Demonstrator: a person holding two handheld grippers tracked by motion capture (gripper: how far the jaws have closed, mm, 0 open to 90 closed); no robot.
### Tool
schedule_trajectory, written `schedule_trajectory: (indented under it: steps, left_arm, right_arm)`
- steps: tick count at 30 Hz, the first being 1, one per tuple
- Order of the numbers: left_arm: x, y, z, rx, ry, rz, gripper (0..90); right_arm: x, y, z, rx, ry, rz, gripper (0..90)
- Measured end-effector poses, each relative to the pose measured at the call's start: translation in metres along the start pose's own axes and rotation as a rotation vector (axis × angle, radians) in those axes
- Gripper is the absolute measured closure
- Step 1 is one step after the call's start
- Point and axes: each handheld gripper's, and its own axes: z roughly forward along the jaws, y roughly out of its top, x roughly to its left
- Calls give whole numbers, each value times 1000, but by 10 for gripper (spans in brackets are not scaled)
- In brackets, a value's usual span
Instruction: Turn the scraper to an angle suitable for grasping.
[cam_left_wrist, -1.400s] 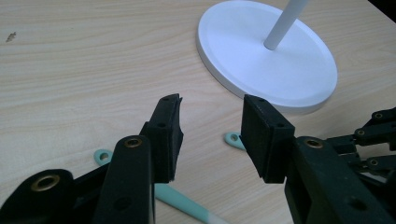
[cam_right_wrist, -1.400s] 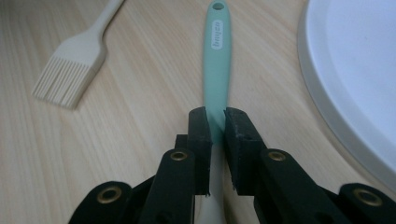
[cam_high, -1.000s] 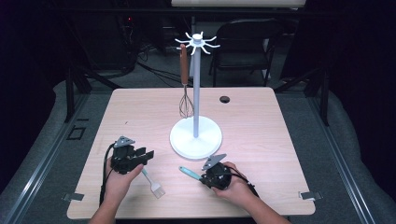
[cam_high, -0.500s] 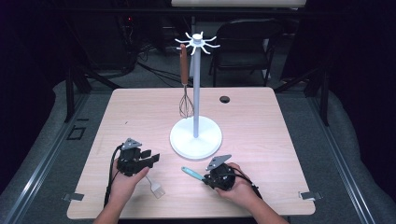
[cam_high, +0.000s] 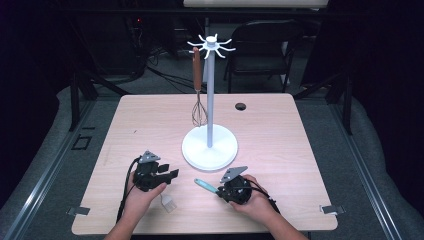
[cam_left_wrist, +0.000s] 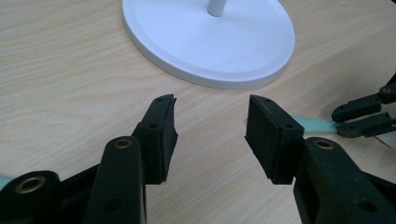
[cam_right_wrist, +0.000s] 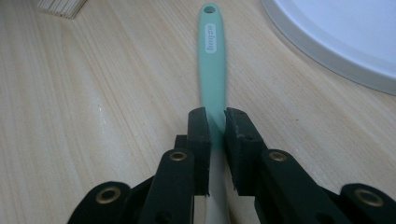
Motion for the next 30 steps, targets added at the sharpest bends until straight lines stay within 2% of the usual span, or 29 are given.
schedule_trajectory:
  steps: [10, 17, 18, 20, 25, 30]
  left_arm:
    - [-11, -4, 15, 40, -40, 37, 464]
    - [-17, -5, 22, 58, -48, 63, 447]
    - [-20, -6, 24, 54, -39, 59, 446]
    - [-21, -7, 26, 63, -61, 70, 444]
    - [-26, -8, 31, 68, -82, 83, 443]
    - [-31, -9, 38, 78, -114, 78, 443]
  right_arm:
    - [-3, 0, -4, -37, 2, 12, 804]
    - [-2, 2, -7, -50, 7, 5, 804]
    - [-1, 2, -7, -52, 8, 5, 804]
    - [0, 2, -8, -50, 8, -3, 804]
    - [2, 4, -9, -63, 10, -12, 804]
    - [4, 5, -10, -80, 12, -13, 804]
